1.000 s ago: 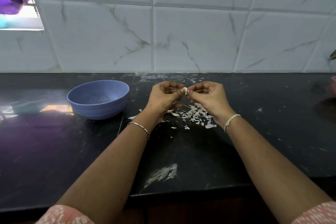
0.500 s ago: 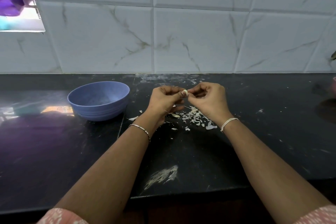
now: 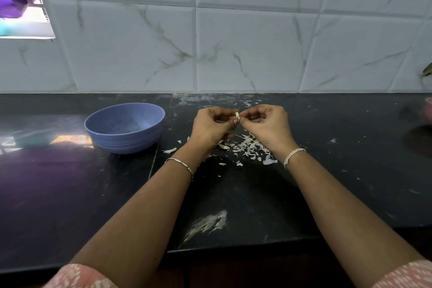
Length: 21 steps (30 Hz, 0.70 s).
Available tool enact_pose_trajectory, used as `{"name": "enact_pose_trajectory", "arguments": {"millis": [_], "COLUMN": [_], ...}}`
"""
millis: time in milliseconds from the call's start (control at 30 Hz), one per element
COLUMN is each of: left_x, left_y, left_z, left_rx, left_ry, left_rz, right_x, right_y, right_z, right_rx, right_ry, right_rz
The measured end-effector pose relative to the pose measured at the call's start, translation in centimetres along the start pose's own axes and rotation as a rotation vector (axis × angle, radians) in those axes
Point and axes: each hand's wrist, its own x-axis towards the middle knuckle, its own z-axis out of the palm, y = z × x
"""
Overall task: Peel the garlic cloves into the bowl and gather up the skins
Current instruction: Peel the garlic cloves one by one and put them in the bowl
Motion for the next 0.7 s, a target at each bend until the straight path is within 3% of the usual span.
{"name": "enact_pose_trajectory", "arguments": {"millis": [200,700], "left_x": [0.02,0.16], "left_y": [-0.01,-0.10], "left_z": [0.24,0.18], "left_rx": [0.100,0.090], "left_ry": [-0.014,-0.041], "left_rz": [0.055,0.047], "right_x": [0.19,0.14], "right_y": [0.42,0.33], "right_z": [-0.21,-0.36], "right_rx": [0.051,0.112], "right_ry": [-0.019,-0.026], "right_rz": [0.033,0.063]}}
